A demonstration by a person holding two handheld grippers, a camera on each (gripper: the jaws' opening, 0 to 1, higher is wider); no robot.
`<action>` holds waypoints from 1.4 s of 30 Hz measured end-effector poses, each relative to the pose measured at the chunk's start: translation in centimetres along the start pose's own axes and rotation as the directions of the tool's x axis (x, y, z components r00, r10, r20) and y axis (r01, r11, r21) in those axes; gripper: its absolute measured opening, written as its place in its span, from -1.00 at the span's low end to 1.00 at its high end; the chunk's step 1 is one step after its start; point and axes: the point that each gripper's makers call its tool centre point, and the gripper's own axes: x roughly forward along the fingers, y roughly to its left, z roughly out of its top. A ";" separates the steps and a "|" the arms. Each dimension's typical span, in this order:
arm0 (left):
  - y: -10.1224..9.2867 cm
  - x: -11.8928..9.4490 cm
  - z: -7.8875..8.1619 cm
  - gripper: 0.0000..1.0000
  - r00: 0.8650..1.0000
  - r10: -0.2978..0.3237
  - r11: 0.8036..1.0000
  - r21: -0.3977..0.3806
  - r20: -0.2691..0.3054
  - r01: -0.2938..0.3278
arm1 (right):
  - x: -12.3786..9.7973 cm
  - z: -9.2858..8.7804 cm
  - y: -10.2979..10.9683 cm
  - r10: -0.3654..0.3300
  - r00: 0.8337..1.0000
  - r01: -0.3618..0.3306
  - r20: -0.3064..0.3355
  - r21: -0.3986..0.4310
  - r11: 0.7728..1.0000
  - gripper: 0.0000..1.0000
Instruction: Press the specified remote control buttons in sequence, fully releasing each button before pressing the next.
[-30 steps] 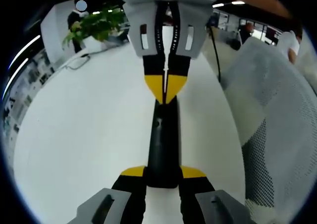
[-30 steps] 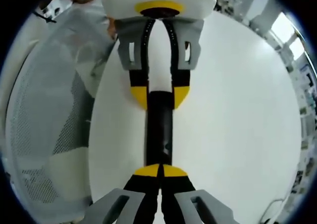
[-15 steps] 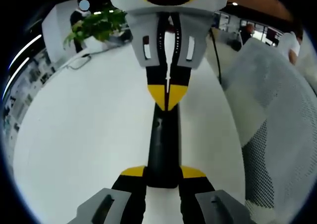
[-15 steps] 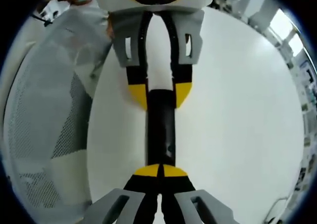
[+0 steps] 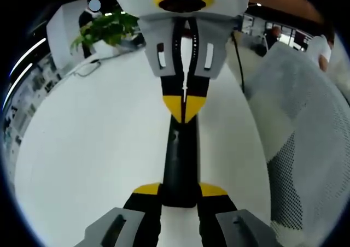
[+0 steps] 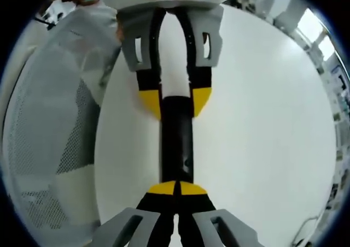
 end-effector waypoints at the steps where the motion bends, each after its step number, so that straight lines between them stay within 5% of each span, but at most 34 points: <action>1: 0.0 0.0 0.0 -0.52 1.000 0.001 1.000 0.000 -0.001 -0.001 | 0.0 0.0 0.0 0.000 1.000 0.000 -0.003 -0.001 1.000 -1.00; 42: 0.0 0.1 0.0 -0.52 1.000 -0.001 1.000 0.003 -0.003 0.001 | 0.0 -0.1 0.1 -0.014 1.000 0.014 -0.003 -0.003 1.000 -1.00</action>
